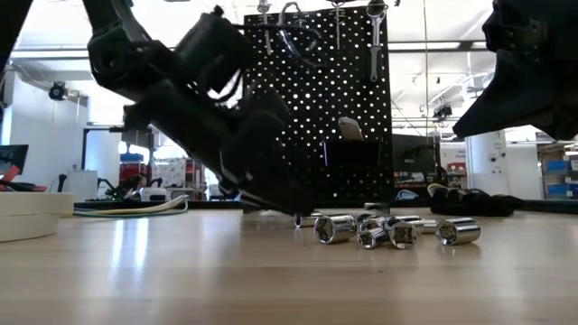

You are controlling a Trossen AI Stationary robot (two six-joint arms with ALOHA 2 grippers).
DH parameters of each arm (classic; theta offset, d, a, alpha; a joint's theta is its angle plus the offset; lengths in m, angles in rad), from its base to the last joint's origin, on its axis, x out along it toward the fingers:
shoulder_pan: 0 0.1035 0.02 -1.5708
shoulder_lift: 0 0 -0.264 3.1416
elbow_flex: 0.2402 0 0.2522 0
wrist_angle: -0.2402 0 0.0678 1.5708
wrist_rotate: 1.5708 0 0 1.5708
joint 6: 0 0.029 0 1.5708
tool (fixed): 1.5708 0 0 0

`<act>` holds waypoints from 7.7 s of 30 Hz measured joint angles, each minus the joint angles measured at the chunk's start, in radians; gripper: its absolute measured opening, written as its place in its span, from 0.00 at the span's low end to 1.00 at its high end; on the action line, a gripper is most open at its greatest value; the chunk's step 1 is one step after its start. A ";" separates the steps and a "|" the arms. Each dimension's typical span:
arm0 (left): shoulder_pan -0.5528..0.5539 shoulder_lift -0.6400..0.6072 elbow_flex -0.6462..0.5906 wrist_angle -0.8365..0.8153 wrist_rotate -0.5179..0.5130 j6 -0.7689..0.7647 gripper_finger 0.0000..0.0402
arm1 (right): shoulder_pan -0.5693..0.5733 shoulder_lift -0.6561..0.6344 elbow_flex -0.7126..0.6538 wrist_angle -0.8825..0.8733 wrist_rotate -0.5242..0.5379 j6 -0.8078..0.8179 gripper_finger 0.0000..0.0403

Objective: Hang tools onto peg board
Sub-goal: Put the socket into the black bin on the peg board, then put the cutter into the black bin on the peg board

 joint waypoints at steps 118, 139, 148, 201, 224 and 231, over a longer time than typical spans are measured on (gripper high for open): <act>-0.206 -0.059 0.062 -0.049 -0.028 -0.186 0.65 | 0.042 -0.026 0.000 0.012 0.017 -0.069 0.01; -0.217 0.207 0.316 -0.173 0.012 -0.218 0.55 | 0.043 -0.027 0.000 0.024 0.009 -0.069 0.01; -0.217 0.159 0.317 -0.333 0.025 -0.204 0.27 | 0.043 -0.027 0.000 0.024 0.008 -0.068 0.01; 0.244 -0.110 0.414 -0.093 -0.111 0.371 0.16 | 0.051 -0.024 -0.002 0.012 0.008 -0.094 0.01; 0.409 -0.002 0.417 -0.095 0.185 0.272 0.34 | 0.050 -0.024 -0.014 -0.011 0.007 -0.208 0.01; 0.399 -0.013 0.418 -0.172 0.189 0.249 0.32 | 0.045 -0.023 -0.017 -0.035 -0.044 -0.252 0.01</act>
